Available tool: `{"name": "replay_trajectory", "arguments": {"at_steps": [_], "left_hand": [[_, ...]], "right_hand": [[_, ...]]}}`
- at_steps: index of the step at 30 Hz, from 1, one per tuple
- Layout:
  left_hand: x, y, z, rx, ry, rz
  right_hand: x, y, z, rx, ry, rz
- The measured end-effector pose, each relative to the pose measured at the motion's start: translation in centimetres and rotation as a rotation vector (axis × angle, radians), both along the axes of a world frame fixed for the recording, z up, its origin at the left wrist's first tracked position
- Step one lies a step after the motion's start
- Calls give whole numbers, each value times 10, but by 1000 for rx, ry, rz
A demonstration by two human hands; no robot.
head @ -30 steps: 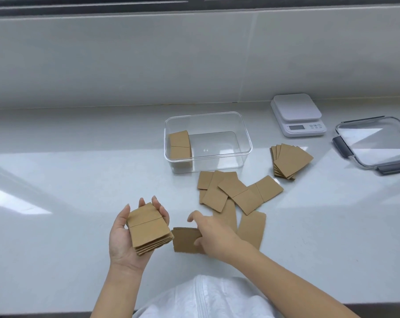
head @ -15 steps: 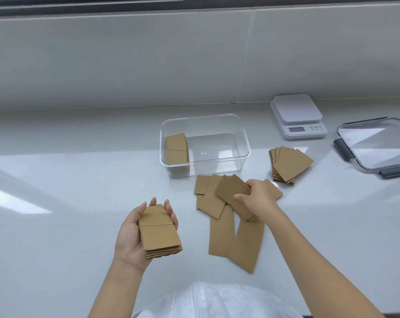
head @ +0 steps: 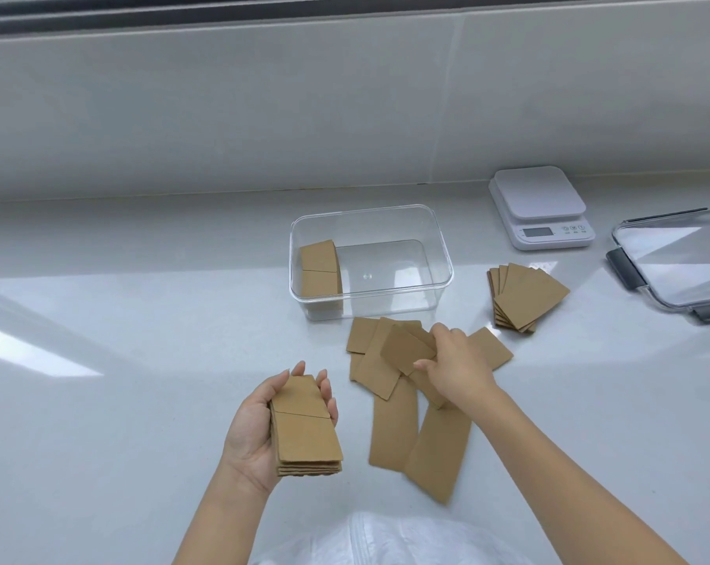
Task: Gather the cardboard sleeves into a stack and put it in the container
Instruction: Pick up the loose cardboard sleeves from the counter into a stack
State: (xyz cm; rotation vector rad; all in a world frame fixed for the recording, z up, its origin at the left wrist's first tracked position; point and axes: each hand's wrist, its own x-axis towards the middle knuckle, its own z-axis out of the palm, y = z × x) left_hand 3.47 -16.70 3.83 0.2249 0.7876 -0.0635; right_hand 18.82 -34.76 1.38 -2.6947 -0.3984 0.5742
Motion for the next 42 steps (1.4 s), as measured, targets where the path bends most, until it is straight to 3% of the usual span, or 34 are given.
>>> {"name": "replay_trajectory", "arguments": {"at_steps": [4, 8, 11, 15, 21, 27, 34, 38, 42], "left_hand": [[-4, 5, -4, -6, -10, 20], [-2, 4, -1, 15, 15, 16], [-3, 3, 1, 11, 14, 15], [-8, 7, 1, 18, 15, 25], [-12, 10, -2, 30, 25, 34], [-8, 6, -1, 24, 42, 15], [-11, 10, 1, 34, 1, 39], [-11, 9, 2, 67, -21, 56], [-11, 6, 4, 170, -100, 24]], "right_hand": [[1, -3, 23, 252, 64, -87], [-15, 18, 14, 727, 278, -560], [-29, 37, -7, 778, 322, -742], [-28, 48, -15, 604, 146, -615], [-30, 53, -22, 126, -16, -304], [-31, 65, -18, 89, -23, -232], [-35, 65, 0, 300, 71, -162], [-41, 54, 27, 647, 207, -171], [-53, 46, 46, 856, 432, -80]]}}
